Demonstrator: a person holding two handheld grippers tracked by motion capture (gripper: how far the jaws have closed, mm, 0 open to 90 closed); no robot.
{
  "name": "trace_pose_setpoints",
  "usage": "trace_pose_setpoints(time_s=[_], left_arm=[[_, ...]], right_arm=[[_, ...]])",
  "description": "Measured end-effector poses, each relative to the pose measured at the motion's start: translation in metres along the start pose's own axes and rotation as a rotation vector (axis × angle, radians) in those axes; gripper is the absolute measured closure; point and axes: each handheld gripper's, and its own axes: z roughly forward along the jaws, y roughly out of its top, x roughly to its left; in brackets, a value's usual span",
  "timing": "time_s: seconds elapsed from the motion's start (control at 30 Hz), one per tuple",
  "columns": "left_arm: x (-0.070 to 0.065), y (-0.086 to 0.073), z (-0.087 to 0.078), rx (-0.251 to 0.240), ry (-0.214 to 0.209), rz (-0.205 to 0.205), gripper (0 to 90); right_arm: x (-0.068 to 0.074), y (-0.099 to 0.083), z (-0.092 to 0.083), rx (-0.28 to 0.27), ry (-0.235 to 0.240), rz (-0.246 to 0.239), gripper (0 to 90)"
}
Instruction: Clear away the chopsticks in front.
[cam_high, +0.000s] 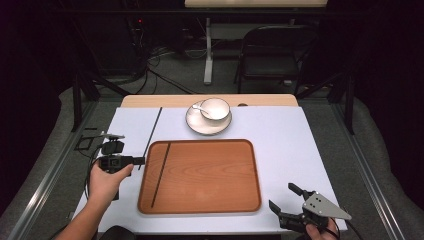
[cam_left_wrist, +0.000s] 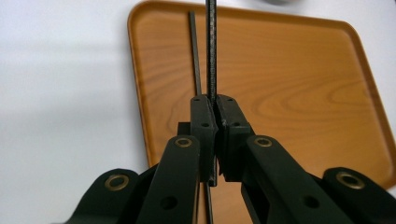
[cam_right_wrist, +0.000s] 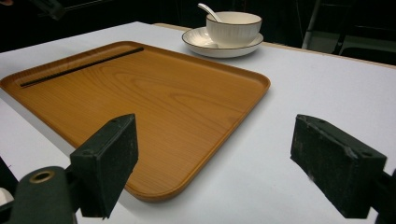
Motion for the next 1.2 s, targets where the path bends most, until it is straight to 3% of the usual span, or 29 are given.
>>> trace_pose_setpoints(time_s=[0.37, 0.57, 0.83, 1.2], left_arm=[[-0.001, -0.034, -0.021, -0.001, -0.008, 0.019, 87.0], [0.002, -0.054, -0.021, 0.007, -0.024, -0.007, 87.0], [0.006, -0.075, -0.002, 0.068, -0.036, -0.032, 87.0], [0.011, -0.078, 0.020, 0.120, 0.009, -0.033, 86.9]], right_arm=[[0.000, 0.000, 0.000, -0.003, -0.001, -0.009, 14.5], [0.000, 0.000, -0.001, -0.006, -0.004, -0.015, 14.5], [0.000, 0.000, -0.001, -0.006, -0.004, -0.014, 14.5], [0.000, 0.000, -0.001, -0.007, -0.005, -0.017, 14.5]])
